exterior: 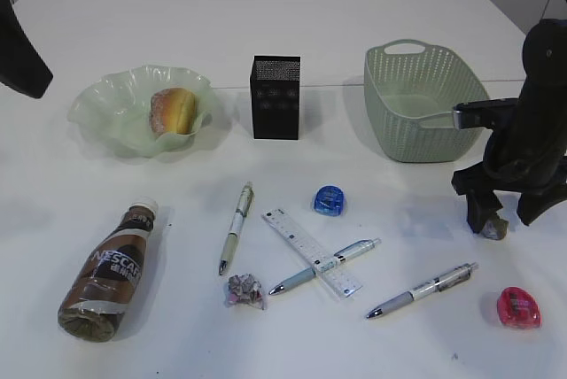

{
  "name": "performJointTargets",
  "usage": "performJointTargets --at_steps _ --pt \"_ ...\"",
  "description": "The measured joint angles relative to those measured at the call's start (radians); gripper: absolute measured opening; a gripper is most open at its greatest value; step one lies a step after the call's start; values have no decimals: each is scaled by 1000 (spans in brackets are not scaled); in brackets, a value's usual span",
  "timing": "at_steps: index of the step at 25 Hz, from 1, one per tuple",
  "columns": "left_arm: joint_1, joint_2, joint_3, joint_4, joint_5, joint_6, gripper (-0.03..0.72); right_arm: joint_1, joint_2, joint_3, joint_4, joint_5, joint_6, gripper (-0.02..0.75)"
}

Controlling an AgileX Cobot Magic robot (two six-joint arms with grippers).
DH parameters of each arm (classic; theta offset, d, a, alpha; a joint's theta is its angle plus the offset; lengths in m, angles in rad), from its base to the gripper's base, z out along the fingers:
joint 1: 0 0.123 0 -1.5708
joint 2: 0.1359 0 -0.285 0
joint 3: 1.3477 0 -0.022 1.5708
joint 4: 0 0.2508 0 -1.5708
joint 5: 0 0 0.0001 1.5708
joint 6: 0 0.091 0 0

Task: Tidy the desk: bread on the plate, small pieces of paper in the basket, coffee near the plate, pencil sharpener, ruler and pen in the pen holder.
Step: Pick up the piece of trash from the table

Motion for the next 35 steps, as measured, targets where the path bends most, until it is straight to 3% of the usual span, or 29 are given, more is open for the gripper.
performJointTargets --at_steps 24,35 --pt "0 0 0 0 0 0 474 0 23 0 0 -16 0 567" --pt "0 0 0 -4 0 0 474 0 23 0 0 -28 0 340"
